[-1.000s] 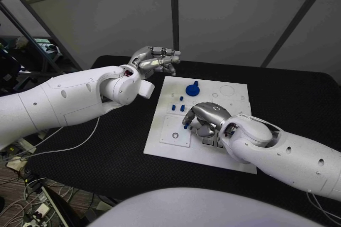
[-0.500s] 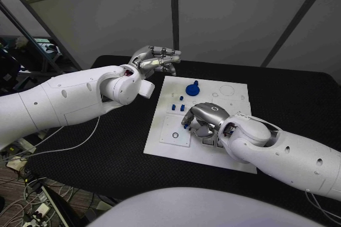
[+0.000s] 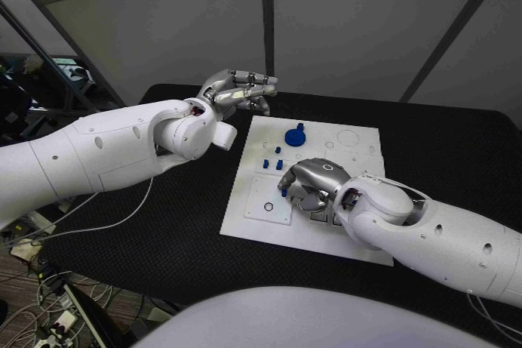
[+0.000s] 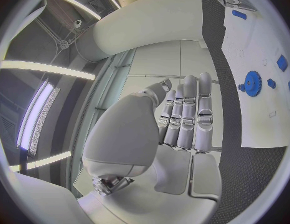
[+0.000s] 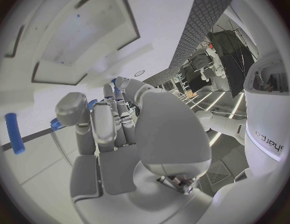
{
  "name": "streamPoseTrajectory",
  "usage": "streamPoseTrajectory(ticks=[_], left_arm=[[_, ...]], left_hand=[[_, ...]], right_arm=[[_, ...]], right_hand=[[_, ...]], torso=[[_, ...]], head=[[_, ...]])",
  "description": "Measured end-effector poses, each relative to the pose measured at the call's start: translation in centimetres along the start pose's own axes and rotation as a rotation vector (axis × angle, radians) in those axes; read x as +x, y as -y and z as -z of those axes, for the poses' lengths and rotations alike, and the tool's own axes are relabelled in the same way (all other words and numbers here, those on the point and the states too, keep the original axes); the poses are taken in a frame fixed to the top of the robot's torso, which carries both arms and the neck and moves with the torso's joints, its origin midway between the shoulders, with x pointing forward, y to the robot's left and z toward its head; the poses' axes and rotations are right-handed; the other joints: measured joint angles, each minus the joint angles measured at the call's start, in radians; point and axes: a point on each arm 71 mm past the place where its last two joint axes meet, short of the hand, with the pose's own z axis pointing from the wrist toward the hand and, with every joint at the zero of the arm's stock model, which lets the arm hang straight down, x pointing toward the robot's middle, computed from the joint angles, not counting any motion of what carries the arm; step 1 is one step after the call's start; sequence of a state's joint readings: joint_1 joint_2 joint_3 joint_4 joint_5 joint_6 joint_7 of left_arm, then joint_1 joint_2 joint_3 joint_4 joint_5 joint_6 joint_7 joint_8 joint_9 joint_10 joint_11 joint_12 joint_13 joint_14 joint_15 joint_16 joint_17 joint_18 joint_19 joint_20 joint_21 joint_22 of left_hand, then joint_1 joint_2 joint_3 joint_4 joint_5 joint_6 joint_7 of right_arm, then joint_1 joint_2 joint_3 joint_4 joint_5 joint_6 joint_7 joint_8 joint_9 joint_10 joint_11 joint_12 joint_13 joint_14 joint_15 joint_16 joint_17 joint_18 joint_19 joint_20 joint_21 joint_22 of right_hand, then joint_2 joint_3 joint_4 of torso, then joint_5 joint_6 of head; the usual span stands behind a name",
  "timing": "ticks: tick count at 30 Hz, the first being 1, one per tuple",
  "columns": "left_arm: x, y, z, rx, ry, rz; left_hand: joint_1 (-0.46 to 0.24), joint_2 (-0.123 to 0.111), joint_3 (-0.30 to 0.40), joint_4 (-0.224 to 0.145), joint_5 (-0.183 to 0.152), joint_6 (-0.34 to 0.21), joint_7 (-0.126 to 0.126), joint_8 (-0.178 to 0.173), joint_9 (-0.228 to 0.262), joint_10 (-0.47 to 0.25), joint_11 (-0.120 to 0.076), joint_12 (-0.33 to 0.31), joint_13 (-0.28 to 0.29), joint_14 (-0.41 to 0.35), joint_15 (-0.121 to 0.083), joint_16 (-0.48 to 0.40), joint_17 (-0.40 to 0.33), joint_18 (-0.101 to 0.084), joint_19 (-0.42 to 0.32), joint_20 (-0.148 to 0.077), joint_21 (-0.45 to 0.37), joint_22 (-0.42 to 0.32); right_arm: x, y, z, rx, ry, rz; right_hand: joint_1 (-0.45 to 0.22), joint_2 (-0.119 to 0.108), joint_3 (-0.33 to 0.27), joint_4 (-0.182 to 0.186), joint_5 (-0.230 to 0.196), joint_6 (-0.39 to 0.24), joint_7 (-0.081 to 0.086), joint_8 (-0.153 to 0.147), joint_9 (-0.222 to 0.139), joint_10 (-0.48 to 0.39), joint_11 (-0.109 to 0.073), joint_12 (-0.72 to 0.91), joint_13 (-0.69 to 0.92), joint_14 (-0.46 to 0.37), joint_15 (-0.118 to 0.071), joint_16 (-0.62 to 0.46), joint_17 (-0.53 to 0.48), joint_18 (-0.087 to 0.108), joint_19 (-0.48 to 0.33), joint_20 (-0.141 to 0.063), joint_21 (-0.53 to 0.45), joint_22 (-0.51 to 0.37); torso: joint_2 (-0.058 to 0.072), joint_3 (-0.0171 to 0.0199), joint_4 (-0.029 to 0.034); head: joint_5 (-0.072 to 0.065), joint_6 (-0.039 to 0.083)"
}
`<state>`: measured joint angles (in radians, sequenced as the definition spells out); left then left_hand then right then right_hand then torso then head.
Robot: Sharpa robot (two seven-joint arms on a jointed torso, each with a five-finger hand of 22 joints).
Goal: Assemble the parts on the task board
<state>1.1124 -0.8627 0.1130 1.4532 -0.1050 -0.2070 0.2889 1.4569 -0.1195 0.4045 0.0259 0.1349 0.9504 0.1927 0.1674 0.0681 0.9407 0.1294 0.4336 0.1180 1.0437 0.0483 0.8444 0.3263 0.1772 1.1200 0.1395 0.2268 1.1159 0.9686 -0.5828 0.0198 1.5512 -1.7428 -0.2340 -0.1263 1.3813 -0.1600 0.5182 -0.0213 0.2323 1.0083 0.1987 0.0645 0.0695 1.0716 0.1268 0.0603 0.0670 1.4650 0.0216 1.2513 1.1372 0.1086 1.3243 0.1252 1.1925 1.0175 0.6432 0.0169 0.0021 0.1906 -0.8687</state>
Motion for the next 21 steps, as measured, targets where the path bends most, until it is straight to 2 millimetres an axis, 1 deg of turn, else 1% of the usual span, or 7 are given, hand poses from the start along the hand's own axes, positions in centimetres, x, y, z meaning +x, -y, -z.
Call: streamPoseTrajectory(ticks=[6,8,11,19,21], left_arm=[[-0.1,0.0,0.0,-0.002,0.000,0.000],[-0.1,0.0,0.0,-0.002,0.000,0.000],[-0.1,0.0,0.0,-0.003,-0.001,0.000],[-0.2,-0.1,0.0,-0.009,-0.004,0.001],[-0.3,-0.2,0.0,-0.011,-0.004,0.001]], left_hand=[[0.000,0.000,0.000,0.000,0.000,0.000,0.000,0.000,0.000,0.000,0.000,0.000,0.000,0.000,0.000,0.000,0.000,0.000,0.000,0.000,0.000,0.000],[0.000,0.000,0.000,0.000,0.000,0.000,0.000,0.000,0.000,0.000,0.000,0.000,0.000,0.000,0.000,0.000,0.000,0.000,0.000,0.000,0.000,0.001],[0.000,0.000,0.000,0.000,0.000,0.000,0.000,0.000,0.000,0.000,0.000,0.000,0.000,0.000,0.000,0.000,0.000,0.000,0.000,0.000,0.000,0.001],[0.000,0.000,0.000,0.000,0.000,-0.004,0.004,0.000,0.000,0.000,0.000,0.000,-0.001,0.000,0.000,0.000,-0.002,0.000,0.000,0.000,0.000,0.001],[0.000,0.000,0.000,0.000,0.000,-0.004,0.004,0.000,0.000,0.000,0.000,0.000,-0.001,0.000,0.000,0.000,-0.002,0.000,0.000,0.000,0.000,0.001]], right_arm=[[-0.1,0.1,0.2,-0.001,0.017,0.000],[-0.2,0.1,0.3,-0.003,0.025,-0.001],[-0.5,0.1,0.7,-0.008,0.043,-0.004],[-1.4,0.6,3.0,-0.003,0.091,-0.015],[-2.1,0.9,3.6,0.006,0.104,-0.019]], right_hand=[[0.000,0.000,-0.004,0.002,0.000,0.000,0.000,0.000,0.000,-0.003,0.004,0.000,0.000,0.000,0.000,0.000,-0.001,0.000,0.000,0.000,0.000,0.000],[0.000,0.000,-0.004,0.002,0.000,0.000,0.000,0.000,0.000,-0.007,0.000,0.005,0.000,0.000,0.000,0.000,-0.001,0.000,0.000,0.000,0.000,0.000],[0.000,0.000,-0.004,0.002,0.004,0.000,0.000,0.000,0.000,-0.007,0.000,0.006,0.000,0.000,0.000,0.000,0.000,0.000,0.000,0.000,0.000,0.001],[0.000,0.000,-0.006,0.005,0.004,0.000,0.000,0.005,0.001,-0.007,0.000,0.016,0.000,0.000,0.000,0.000,0.005,0.000,0.000,0.000,0.000,0.008],[0.000,0.000,-0.009,0.002,0.004,0.000,0.000,0.005,0.001,-0.007,0.000,0.021,0.000,0.000,0.000,0.000,0.005,0.000,0.000,0.000,0.000,0.009]], torso=[[0.000,0.0007,0.0001],[0.000,0.0009,0.0000],[0.000,0.0013,-0.0008],[-0.002,0.0014,-0.0034],[-0.002,0.0014,-0.0039]], head=[[0.000,0.002],[0.000,0.003],[-0.002,0.005],[-0.013,0.016],[-0.017,0.020]])
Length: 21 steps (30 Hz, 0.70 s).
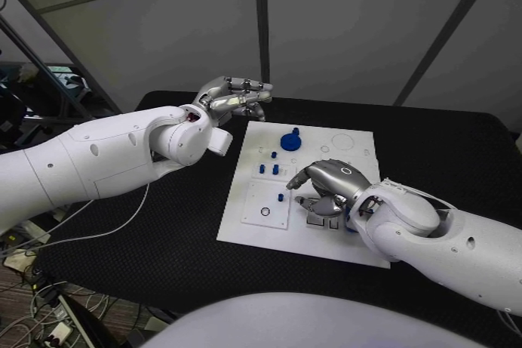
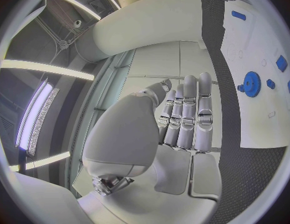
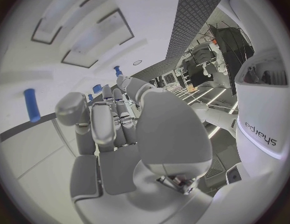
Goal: Assemble the parts on the task board
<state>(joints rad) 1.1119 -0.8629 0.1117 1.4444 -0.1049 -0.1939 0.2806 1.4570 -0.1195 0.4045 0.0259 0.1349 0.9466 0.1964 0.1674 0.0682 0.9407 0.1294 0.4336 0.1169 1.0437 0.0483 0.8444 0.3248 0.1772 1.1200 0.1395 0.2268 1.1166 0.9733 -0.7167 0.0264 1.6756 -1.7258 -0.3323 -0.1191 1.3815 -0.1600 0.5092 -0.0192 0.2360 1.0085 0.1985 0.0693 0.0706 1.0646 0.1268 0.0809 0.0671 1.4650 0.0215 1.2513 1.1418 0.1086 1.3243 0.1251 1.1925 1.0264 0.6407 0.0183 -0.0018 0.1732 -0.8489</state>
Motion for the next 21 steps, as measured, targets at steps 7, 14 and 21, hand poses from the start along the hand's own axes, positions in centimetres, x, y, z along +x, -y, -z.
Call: streamPoseTrajectory(ticks=[7,14,21], left_arm=[[-0.1,-0.1,0.1,-0.005,0.000,-0.001],[-0.2,-0.2,0.1,-0.008,-0.001,-0.001],[-0.1,-0.3,0.0,-0.010,-0.004,0.000]], left_hand=[[0.000,0.000,0.000,0.000,0.000,0.000,0.000,0.000,0.000,0.000,0.000,0.000,0.000,0.000,0.000,0.000,0.000,0.000,-0.004,-0.004,0.000,0.000],[0.000,0.000,0.000,0.000,0.000,0.000,0.000,0.000,0.000,0.000,0.000,0.000,0.000,0.000,0.000,0.000,0.000,0.000,-0.004,-0.004,0.000,0.000],[0.000,0.000,0.000,0.000,0.000,0.000,0.000,0.000,0.000,0.000,0.000,0.000,0.000,0.000,0.000,0.000,-0.001,0.000,-0.004,-0.004,0.000,0.000]], right_arm=[[-4.2,2.7,0.9,0.079,0.063,-0.010],[-5.7,5.1,1.7,0.153,0.062,-0.008],[-5.7,6.9,1.7,0.211,0.017,0.014]], right_hand=[[-0.010,-0.010,-0.012,0.005,0.005,-0.005,-0.005,0.000,0.000,0.000,0.000,0.007,0.001,0.000,0.000,0.015,0.010,0.000,0.000,0.000,0.004,0.006],[-0.028,-0.022,-0.040,0.015,0.005,-0.018,-0.018,0.000,-0.001,-0.005,-0.005,0.015,0.001,0.000,0.000,0.024,0.015,0.000,0.000,0.000,0.005,0.008],[-0.029,-0.021,-0.058,0.020,0.005,-0.018,-0.018,0.000,-0.001,-0.009,-0.009,0.020,0.001,0.000,0.000,0.029,0.018,0.000,0.000,0.000,0.011,0.011]], torso=[[-0.002,-0.0003,-0.0045],[-0.004,-0.0013,-0.0076],[-0.004,-0.0033,-0.0081]], head=[[-0.021,0.017],[-0.049,0.030],[-0.056,0.028]])
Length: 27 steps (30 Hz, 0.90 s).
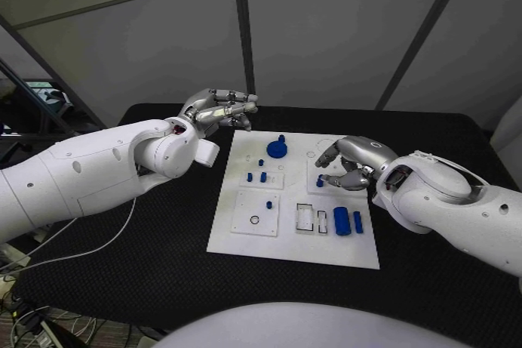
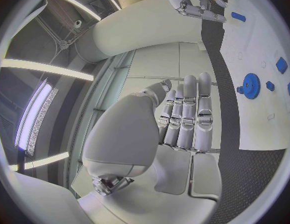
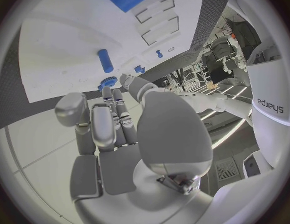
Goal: Assemble the parts on the task board
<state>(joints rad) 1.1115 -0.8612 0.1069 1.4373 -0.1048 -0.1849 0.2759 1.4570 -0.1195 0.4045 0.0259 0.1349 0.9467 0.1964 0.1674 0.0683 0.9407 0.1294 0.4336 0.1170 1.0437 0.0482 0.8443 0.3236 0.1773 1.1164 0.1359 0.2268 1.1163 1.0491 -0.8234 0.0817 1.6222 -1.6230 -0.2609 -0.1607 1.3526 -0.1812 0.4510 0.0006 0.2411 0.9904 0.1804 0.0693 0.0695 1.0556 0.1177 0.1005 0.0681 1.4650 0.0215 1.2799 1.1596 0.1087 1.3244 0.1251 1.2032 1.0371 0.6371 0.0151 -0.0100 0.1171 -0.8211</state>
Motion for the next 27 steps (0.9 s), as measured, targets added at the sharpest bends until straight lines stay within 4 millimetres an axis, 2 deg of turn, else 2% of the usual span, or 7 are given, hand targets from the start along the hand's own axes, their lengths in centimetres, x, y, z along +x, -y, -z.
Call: streamPoseTrajectory(ticks=[5,16,18,20,27], left_arm=[[0.0,0.0,0.0,-0.001,0.000,0.000],[-0.1,-0.1,-0.1,-0.003,-0.002,0.001],[-0.1,-0.1,-0.1,-0.003,-0.002,0.001],[-0.1,-0.1,-0.1,-0.003,-0.002,0.001],[-0.1,-0.1,-0.1,-0.004,-0.001,0.001]], left_hand=[[0.000,0.000,0.000,0.000,0.000,0.000,0.000,0.000,0.000,0.000,0.000,0.000,0.000,0.000,0.000,0.000,0.000,0.000,0.000,0.000,0.000,0.000],[0.000,0.000,0.000,0.000,0.000,0.000,0.000,0.000,0.000,0.000,0.000,0.000,-0.001,0.000,0.000,0.000,0.000,0.000,0.000,0.000,0.000,0.000],[0.000,0.000,0.000,0.000,0.000,0.000,0.000,0.000,0.000,0.000,0.000,0.000,-0.001,0.000,0.000,0.000,0.000,0.000,0.000,0.000,0.000,0.000],[0.000,0.000,0.000,0.000,0.000,0.000,0.000,0.000,0.000,0.000,0.000,0.000,-0.001,0.000,0.000,0.000,0.000,0.000,0.000,0.000,0.000,0.000],[0.000,0.000,0.000,0.000,0.000,0.000,0.000,0.000,0.000,0.000,0.000,0.000,-0.001,0.000,0.000,0.000,0.000,0.000,0.000,0.000,0.000,0.000]], right_arm=[[0.3,0.0,-0.4,0.006,-0.031,0.012],[1.1,0.2,-1.3,0.021,-0.090,0.041],[1.2,0.2,-1.4,0.022,-0.099,0.045],[1.3,0.2,-1.4,0.024,-0.109,0.049],[1.4,0.3,-1.5,0.029,-0.126,0.061]], right_hand=[[0.000,0.000,-0.001,0.002,0.000,0.000,0.000,0.000,0.000,0.000,0.000,0.000,0.000,0.000,0.000,0.000,0.001,0.000,0.000,0.000,0.000,0.000],[0.000,0.000,-0.005,0.005,0.000,0.002,-0.002,0.000,0.002,-0.003,-0.004,0.014,0.000,0.000,0.000,0.000,-0.002,0.000,0.004,-0.004,0.000,-0.001],[0.009,0.009,-0.005,0.006,0.000,0.006,-0.006,0.001,0.004,0.006,-0.013,0.023,0.001,0.000,0.000,0.000,-0.004,0.000,0.004,-0.004,0.000,0.000],[0.009,0.016,-0.005,0.006,0.000,0.011,-0.011,0.005,0.005,0.016,-0.011,0.028,0.002,0.000,0.000,0.000,-0.006,0.000,0.007,-0.007,0.000,0.002],[0.021,0.029,-0.005,0.006,0.000,0.032,-0.012,0.015,0.009,0.042,-0.019,0.040,0.003,0.003,-0.004,0.000,-0.012,0.000,0.017,-0.010,0.006,0.013]], torso=[[0.000,-0.0005,0.0017],[0.002,-0.0007,0.0018],[0.002,-0.0006,0.0018],[0.001,-0.0005,0.0016],[0.001,0.0005,-0.0004]], head=[[0.000,-0.003],[0.007,-0.010],[0.008,-0.011],[0.008,-0.012],[0.009,-0.014]])
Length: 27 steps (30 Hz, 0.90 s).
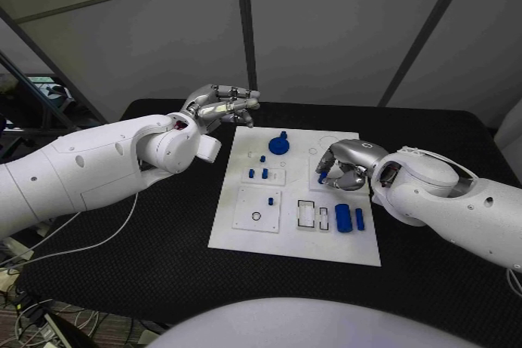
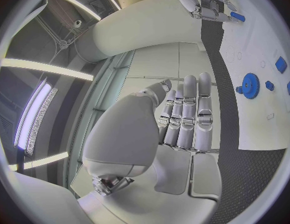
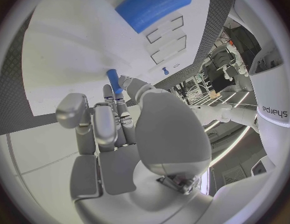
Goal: Assemble the parts on the task board
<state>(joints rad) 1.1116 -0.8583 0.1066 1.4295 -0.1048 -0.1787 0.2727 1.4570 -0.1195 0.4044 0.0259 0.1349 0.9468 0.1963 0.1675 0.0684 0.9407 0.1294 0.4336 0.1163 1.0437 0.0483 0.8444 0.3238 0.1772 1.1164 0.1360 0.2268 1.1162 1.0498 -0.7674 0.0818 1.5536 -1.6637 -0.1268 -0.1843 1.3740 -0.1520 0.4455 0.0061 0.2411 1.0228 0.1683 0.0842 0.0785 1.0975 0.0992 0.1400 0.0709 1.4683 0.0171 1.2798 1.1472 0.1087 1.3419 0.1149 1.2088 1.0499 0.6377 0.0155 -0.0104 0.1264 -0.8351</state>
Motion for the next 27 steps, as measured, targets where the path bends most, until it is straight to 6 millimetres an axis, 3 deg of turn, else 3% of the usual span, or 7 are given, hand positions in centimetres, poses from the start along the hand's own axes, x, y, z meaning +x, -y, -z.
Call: streamPoseTrajectory(ticks=[10,16,21,27], left_arm=[[-0.03,-0.02,-0.02,-0.001,0.000,0.000],[-0.07,-0.03,-0.02,-0.002,0.000,0.000],[-0.08,-0.04,-0.03,-0.003,0.000,0.000],[-0.09,-0.06,-0.06,-0.004,-0.002,0.001]], left_hand=[[0.000,0.000,0.000,0.000,0.000,0.000,0.000,0.000,0.000,0.000,0.000,0.004,0.000,0.000,0.000,0.000,-0.002,0.000,0.000,0.000,0.000,0.000],[0.000,0.000,0.000,0.000,0.000,0.000,0.000,0.000,0.000,0.000,0.000,0.004,0.000,0.000,0.000,0.000,-0.002,0.000,0.000,0.000,0.000,0.000],[0.000,0.000,0.000,0.000,0.000,0.000,0.000,0.000,0.000,0.000,0.000,0.004,0.000,0.000,0.000,0.000,-0.001,0.000,0.000,0.000,0.000,0.000],[0.000,0.000,0.000,0.000,0.000,0.000,0.000,0.000,0.000,0.000,0.000,0.004,-0.001,0.000,0.000,0.000,-0.003,0.000,0.000,0.000,0.000,0.000]], right_arm=[[0.03,0.00,-0.04,0.002,-0.003,0.007],[-0.03,0.04,-0.04,0.004,0.004,0.010],[-0.16,-0.03,-0.05,0.006,0.026,0.010],[-0.36,-0.17,0.23,0.006,0.057,0.012]], right_hand=[[0.012,0.012,0.000,0.000,0.000,0.048,-0.014,0.022,0.008,0.053,-0.015,0.023,0.007,-0.003,-0.011,0.006,0.005,0.000,0.017,-0.010,0.026,0.030],[0.006,0.034,-0.014,0.014,-0.080,0.089,-0.041,0.041,0.014,0.100,-0.037,0.032,0.015,-0.002,-0.030,0.015,0.012,0.000,0.031,-0.024,0.041,0.054],[0.017,0.049,-0.015,0.015,-0.090,0.110,-0.046,0.052,0.016,0.120,-0.049,0.038,0.020,-0.003,-0.039,0.021,0.018,0.000,0.038,-0.031,0.052,0.068],[0.026,0.058,-0.015,0.015,-0.091,0.111,-0.045,0.056,0.016,0.123,-0.046,0.038,0.022,-0.003,-0.039,0.021,0.016,0.000,0.040,-0.033,0.057,0.076]], torso=[[0.000,0.0001,-0.0002],[0.000,0.0001,-0.0003],[0.000,0.0001,-0.0003],[0.000,0.0001,-0.0005]], head=[[0.000,0.000],[-0.001,-0.001],[-0.002,-0.002],[0.002,-0.003]])
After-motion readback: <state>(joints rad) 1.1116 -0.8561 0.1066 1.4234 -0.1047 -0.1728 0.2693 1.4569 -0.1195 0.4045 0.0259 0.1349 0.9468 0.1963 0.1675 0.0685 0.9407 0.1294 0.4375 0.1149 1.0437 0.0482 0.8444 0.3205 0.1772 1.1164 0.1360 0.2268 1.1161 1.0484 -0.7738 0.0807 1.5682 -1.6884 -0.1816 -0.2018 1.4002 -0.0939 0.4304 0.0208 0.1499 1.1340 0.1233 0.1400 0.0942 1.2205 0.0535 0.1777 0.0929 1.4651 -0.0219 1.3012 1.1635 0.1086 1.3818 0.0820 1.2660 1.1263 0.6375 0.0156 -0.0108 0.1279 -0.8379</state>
